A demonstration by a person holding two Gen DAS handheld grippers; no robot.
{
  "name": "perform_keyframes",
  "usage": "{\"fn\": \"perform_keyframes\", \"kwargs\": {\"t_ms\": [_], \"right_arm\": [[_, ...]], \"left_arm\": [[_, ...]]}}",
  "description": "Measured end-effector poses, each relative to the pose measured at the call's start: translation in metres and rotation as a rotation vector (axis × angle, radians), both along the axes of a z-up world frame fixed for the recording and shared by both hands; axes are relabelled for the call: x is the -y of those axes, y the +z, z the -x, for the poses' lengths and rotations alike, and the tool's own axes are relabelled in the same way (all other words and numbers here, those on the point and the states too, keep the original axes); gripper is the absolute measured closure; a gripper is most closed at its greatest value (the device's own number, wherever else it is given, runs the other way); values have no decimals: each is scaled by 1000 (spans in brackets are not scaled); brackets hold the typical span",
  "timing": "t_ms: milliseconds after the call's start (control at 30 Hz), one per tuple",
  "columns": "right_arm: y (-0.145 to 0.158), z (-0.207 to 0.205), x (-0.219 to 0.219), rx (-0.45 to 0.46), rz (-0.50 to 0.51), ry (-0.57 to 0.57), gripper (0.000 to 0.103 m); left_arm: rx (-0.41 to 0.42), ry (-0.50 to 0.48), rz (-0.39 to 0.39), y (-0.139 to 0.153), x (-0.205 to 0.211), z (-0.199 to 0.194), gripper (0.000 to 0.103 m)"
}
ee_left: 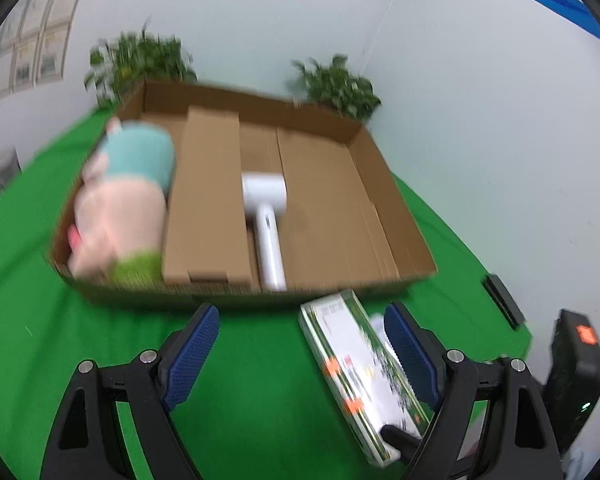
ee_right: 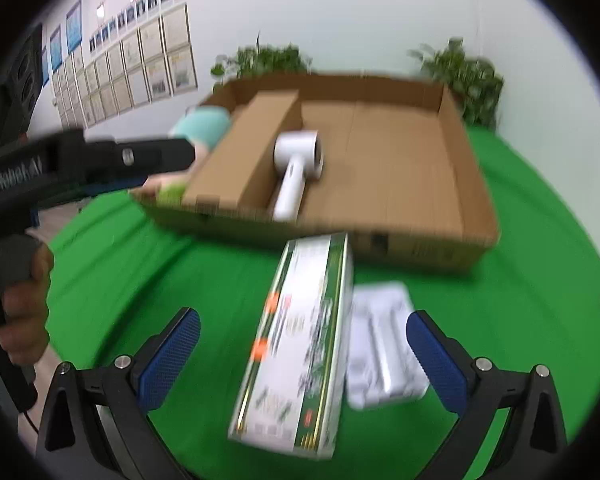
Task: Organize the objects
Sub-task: 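Move the right gripper onto the green-and-white medicine box and grasp it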
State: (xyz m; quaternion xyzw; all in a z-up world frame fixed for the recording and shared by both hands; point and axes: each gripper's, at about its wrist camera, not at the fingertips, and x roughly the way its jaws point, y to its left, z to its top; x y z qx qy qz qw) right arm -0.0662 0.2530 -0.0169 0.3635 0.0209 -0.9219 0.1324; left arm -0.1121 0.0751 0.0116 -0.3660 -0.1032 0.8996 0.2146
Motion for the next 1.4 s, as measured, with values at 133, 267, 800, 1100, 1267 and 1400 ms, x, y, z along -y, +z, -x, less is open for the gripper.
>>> {"fn": "perform_keyframes", "kwargs": {"t_ms": [133,267,800,1100,1267,1400], "right_arm": [[-26,-10,8,76,-45,33,1],[-39,-8,21,100,-117,37,4],[-46,-11,45,179,-10,133,32],[-44,-24,49,141,-30,184,21],[-42,-31,52,133,-56,185,24],[-47,-27,54,179,-22,167,36]], "left_arm": [[84,-39,1,-26,-6,4,19],[118,-55,-18,-36,-7,6,19],[258,-30,-155,-75,34,3,19],[349,-82,-242,-96,35,0,20],[357,-105,-263,-97,25,3,21],[382,-97,-278,-104,24,3,26]]}}
